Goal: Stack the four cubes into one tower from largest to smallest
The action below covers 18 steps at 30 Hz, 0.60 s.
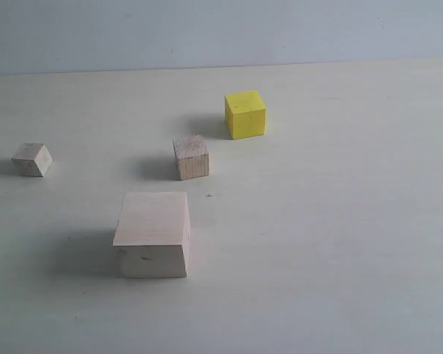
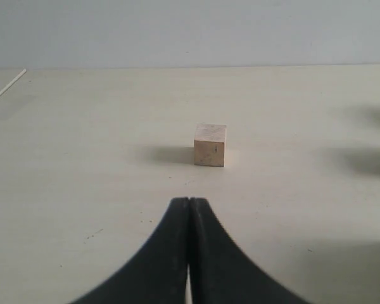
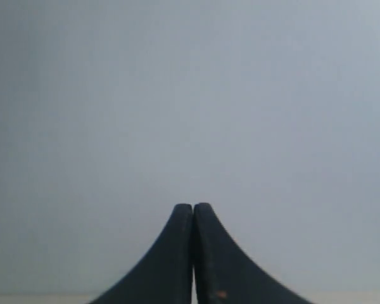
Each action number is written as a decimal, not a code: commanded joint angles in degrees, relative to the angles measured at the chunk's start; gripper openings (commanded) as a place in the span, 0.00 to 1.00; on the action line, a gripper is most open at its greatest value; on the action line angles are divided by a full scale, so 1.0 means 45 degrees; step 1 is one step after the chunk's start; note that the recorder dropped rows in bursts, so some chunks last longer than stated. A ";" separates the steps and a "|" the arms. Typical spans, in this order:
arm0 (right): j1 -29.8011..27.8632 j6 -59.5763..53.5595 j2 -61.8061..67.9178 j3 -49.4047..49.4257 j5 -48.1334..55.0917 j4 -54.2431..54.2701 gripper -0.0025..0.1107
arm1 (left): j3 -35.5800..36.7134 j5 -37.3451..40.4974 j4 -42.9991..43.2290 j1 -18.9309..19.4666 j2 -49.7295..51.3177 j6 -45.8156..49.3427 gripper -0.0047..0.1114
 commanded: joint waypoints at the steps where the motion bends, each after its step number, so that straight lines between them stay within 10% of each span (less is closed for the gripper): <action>1: 0.0011 0.0216 -0.0075 0.0070 -0.2570 0.0004 0.02 | 0.0045 -0.0108 0.0024 0.0040 -0.0080 -0.0105 0.04; 18: 0.1009 0.0819 0.6309 -0.8084 0.5008 0.0655 0.02 | 0.0045 -0.0108 0.0024 0.0040 -0.0080 -0.0105 0.04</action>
